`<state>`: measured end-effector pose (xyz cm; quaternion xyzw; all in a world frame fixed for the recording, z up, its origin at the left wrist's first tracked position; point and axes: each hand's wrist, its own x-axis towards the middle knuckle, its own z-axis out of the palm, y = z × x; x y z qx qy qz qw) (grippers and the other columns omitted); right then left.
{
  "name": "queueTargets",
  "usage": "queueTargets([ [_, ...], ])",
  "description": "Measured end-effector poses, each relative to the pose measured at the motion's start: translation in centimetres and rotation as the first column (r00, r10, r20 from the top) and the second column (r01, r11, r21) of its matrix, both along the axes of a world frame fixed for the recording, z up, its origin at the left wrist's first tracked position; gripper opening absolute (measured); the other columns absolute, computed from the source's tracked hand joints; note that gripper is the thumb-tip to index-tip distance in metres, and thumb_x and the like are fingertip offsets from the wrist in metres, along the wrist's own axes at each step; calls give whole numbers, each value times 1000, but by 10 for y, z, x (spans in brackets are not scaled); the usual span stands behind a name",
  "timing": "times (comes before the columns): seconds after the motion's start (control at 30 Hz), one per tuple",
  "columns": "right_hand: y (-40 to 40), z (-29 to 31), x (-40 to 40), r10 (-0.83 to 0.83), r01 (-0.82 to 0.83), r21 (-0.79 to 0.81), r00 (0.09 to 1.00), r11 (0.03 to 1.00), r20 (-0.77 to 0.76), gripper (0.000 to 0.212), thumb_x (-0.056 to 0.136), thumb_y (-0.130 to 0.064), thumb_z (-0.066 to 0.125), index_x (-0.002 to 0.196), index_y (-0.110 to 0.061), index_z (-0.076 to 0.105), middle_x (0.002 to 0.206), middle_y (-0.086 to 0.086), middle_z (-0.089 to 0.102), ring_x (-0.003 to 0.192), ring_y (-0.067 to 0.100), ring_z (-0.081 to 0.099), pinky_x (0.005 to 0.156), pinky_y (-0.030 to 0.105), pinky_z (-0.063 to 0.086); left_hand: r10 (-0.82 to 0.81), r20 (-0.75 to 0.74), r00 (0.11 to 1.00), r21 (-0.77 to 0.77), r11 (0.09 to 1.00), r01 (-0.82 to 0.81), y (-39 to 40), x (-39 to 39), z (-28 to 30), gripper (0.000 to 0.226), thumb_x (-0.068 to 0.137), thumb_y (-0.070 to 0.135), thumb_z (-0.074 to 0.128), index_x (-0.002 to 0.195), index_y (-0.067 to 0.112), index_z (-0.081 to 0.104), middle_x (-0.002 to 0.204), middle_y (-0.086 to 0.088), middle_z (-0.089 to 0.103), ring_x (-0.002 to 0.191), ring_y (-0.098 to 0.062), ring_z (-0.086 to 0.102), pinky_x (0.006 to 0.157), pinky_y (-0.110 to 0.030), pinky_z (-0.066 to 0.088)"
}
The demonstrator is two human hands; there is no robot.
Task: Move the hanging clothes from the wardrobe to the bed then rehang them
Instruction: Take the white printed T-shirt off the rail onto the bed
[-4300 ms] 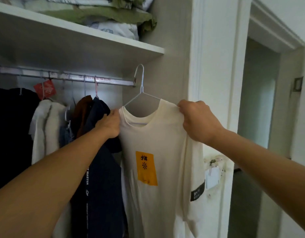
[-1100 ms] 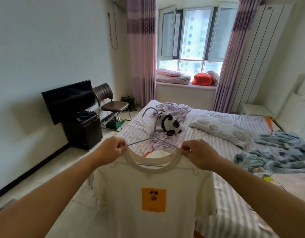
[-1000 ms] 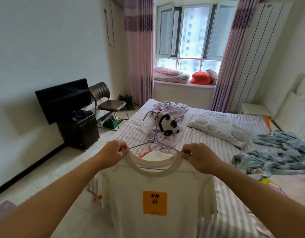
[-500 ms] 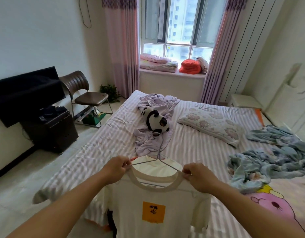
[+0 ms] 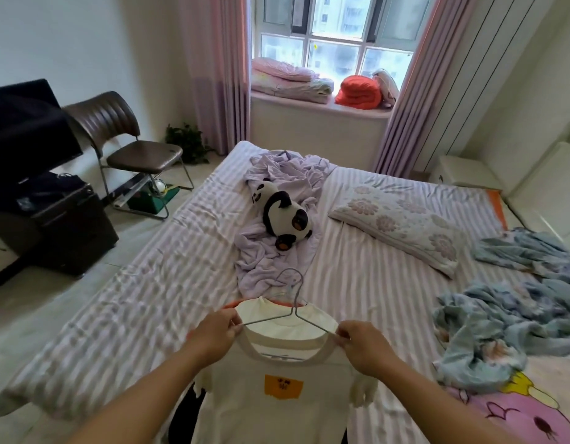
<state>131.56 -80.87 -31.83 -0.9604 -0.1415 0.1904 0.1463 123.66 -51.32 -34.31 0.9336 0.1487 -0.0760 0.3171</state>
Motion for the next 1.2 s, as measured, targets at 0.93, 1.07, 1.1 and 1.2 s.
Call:
queueTargets([
  [0.93, 75, -288, 273, -348, 367, 104, 923, 924, -166, 19, 88, -2, 50, 77, -13, 61, 79, 0, 60, 75, 18, 57, 64, 28, 47, 322, -122, 939, 55, 947, -317, 27, 291, -273, 11, 91, 21, 59, 80, 22, 62, 87, -2, 65, 79, -20, 57, 64, -29, 41],
  [1.07, 81, -327, 286, -315, 339, 92, 926, 936, -209, 24, 83, -2, 50, 66, -19, 48, 70, -3, 54, 64, 13, 49, 52, 20, 34, 331, -146, 932, 59, 944, -326, 34, 307, -314, 12, 90, 21, 60, 78, 19, 61, 78, 2, 62, 82, -21, 56, 66, -30, 44],
  [1.1, 83, -336, 289, -304, 331, 93, 925, 939, -226, 23, 81, -3, 50, 65, -19, 47, 68, -3, 54, 63, 13, 48, 53, 21, 32, 330, -150, 932, 61, 944, -324, 34, 311, -321, 14, 91, 21, 59, 77, 18, 60, 75, 4, 60, 78, -19, 54, 65, -29, 41],
  [1.2, 86, -358, 295, -253, 281, 67, 927, 957, -278, 15, 77, -5, 48, 72, -19, 50, 77, -1, 59, 72, 17, 53, 57, 21, 34, 332, -165, 929, 60, 943, -326, 35, 319, -341, 18, 92, 18, 58, 74, 20, 55, 72, 3, 60, 72, -18, 51, 63, -29, 37],
])
